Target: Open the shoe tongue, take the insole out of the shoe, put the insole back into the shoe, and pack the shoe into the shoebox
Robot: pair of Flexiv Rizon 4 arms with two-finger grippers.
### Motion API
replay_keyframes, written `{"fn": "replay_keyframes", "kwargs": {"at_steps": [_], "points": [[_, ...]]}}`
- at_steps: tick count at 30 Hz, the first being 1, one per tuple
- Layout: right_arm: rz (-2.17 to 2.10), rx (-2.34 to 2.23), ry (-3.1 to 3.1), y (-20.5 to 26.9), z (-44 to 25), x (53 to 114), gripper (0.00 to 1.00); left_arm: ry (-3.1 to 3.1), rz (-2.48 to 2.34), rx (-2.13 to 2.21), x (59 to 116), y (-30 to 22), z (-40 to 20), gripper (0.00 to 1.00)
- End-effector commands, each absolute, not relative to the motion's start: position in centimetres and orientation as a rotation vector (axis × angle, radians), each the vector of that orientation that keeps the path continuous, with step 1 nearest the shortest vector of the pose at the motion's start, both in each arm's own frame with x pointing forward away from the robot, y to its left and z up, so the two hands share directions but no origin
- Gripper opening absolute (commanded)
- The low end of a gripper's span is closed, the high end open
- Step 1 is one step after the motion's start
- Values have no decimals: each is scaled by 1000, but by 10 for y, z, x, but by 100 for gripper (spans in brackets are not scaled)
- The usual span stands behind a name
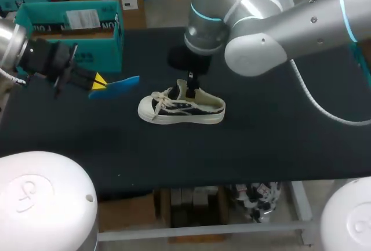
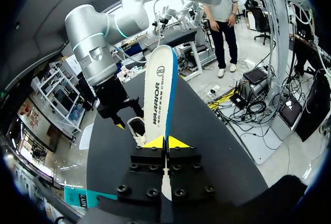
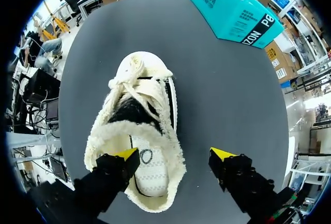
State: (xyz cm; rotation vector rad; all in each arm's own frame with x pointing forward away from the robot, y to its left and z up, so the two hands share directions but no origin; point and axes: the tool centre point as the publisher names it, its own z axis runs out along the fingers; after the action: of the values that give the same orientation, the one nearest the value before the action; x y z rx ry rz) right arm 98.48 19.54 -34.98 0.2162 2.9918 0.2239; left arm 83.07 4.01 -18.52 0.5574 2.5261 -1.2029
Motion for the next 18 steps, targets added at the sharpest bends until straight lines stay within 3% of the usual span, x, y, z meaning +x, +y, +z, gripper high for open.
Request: {"fn": "replay_keyframes", "kwargs": {"at_steps": [1,2,3,18], "points": [[-9,228,3022,203,-351,991,54,2514,-1194,528,826,40,-187,0],[-35,231,3021,204,-351,991,36,2518,-1192,521,826,40,-188,0],[-52,231,3020,204,-351,991,0,2519,-1193,520,827,40,-189,0],[-198,381,2999,198,-357,993,0,2529,-1192,511,831,42,-194,0]]}}
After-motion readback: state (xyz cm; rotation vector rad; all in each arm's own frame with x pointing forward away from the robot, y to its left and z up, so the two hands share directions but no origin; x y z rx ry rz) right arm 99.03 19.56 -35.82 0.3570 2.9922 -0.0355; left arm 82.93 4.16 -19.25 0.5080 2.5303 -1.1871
